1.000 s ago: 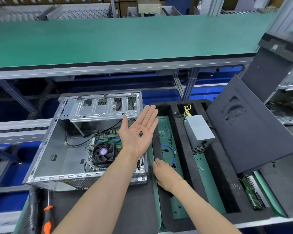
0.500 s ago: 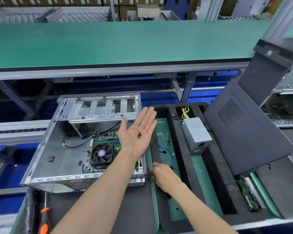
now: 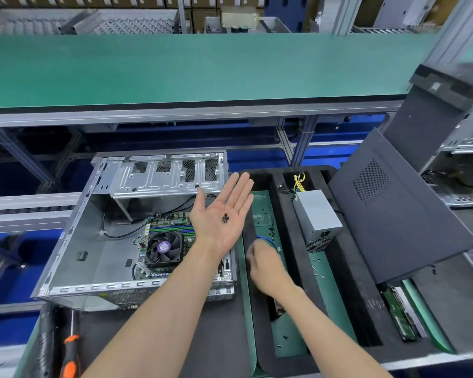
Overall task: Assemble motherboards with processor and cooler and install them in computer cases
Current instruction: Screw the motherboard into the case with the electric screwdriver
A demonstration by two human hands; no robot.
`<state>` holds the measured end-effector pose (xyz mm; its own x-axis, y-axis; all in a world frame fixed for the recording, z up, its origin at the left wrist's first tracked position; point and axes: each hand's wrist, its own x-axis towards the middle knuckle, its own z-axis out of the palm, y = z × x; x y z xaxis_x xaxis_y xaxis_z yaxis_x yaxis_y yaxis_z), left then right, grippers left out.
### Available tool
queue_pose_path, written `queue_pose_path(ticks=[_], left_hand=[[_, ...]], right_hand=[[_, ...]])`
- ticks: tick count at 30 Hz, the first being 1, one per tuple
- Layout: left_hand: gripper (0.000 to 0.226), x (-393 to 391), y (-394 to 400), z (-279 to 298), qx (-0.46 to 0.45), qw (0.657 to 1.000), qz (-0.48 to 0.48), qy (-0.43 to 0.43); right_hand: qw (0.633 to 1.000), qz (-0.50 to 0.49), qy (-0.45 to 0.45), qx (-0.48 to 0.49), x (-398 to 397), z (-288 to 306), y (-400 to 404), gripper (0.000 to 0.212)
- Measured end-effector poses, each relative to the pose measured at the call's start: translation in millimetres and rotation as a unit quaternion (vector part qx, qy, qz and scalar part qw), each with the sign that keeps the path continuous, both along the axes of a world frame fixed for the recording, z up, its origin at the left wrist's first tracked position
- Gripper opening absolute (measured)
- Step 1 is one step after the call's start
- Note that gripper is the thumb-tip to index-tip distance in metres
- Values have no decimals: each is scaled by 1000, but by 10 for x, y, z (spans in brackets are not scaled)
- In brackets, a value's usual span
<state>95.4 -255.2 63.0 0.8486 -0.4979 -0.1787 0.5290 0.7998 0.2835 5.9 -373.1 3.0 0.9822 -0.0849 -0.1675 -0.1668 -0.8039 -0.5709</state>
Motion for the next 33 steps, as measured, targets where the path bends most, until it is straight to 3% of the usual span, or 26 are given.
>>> queue_pose_path(ticks=[3,6,10,21,33], left_hand=[[81,8,-1,-6,7,1000,0,-8],[81,22,-13,-14,5,1000,1,-10],[82,23,-16,-24,17,1000,7,-22],[79,15,5,-14,-13,1000,8,-21],[80,1,-1,-22,-1,1000,-2,-26]], right_hand=[[970,-85,-186,132,229,447,-79,12],[946,-28,-263,189,394,864,-27,14],[951,42,-245,182,438,976,120,10],[955,62,-226,183,467,958,73,12],[957,101,-247,116,396,900,56,18]])
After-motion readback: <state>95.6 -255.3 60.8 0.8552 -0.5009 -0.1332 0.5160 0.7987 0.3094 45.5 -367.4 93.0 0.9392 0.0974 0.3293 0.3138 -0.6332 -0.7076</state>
